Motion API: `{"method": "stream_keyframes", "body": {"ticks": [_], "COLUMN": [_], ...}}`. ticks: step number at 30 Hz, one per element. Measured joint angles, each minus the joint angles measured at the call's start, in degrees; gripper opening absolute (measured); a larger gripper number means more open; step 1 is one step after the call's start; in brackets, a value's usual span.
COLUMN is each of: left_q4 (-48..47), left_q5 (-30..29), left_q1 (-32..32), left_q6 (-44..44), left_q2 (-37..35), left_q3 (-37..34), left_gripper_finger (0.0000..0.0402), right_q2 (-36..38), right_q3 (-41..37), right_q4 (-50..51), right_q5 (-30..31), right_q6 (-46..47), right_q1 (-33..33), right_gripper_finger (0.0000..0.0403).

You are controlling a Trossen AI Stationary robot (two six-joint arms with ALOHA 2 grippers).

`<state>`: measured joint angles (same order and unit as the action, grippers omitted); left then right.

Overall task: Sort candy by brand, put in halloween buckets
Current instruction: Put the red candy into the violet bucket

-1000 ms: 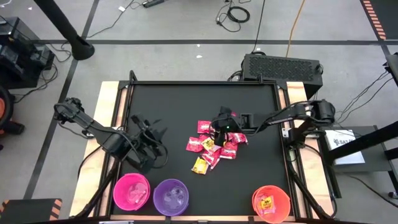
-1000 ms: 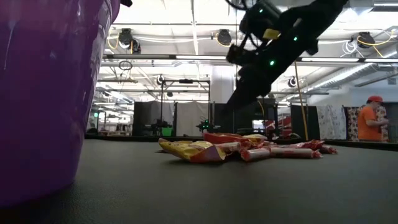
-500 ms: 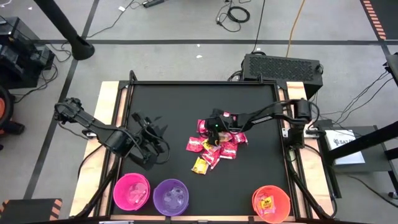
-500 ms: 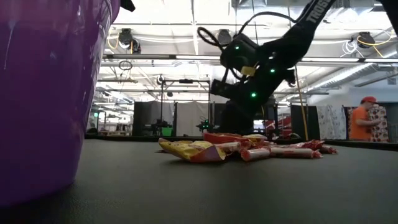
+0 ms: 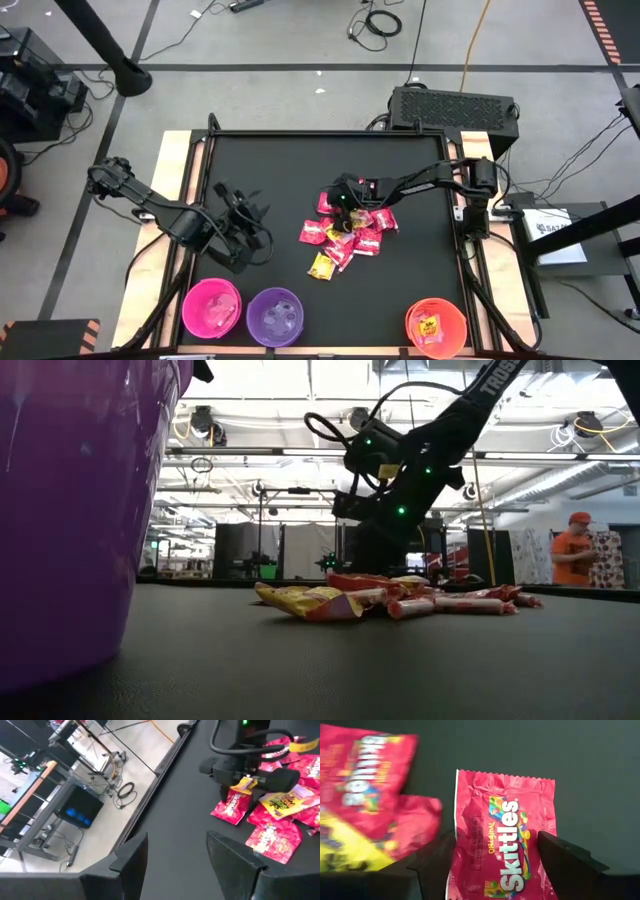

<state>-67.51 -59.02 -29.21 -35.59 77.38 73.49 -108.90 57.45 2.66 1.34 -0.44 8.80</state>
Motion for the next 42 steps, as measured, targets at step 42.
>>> {"method": "stream_keyframes", "body": {"ticks": [42], "left_q4": [-0.51], "left_q5": [0.44], "left_q1": [0.04], "left_q6": [0.05], "left_q2": [-0.07], "left_q3": [-3.37], "left_gripper_finger": [0.0208], "right_q2": [3.44], "right_q3": [6.98], "right_q4": [9.61], "right_q5": [-2.83], "right_q6": [-3.94], "right_q1": [-0.79], "right_gripper_finger": [0.0134]}}
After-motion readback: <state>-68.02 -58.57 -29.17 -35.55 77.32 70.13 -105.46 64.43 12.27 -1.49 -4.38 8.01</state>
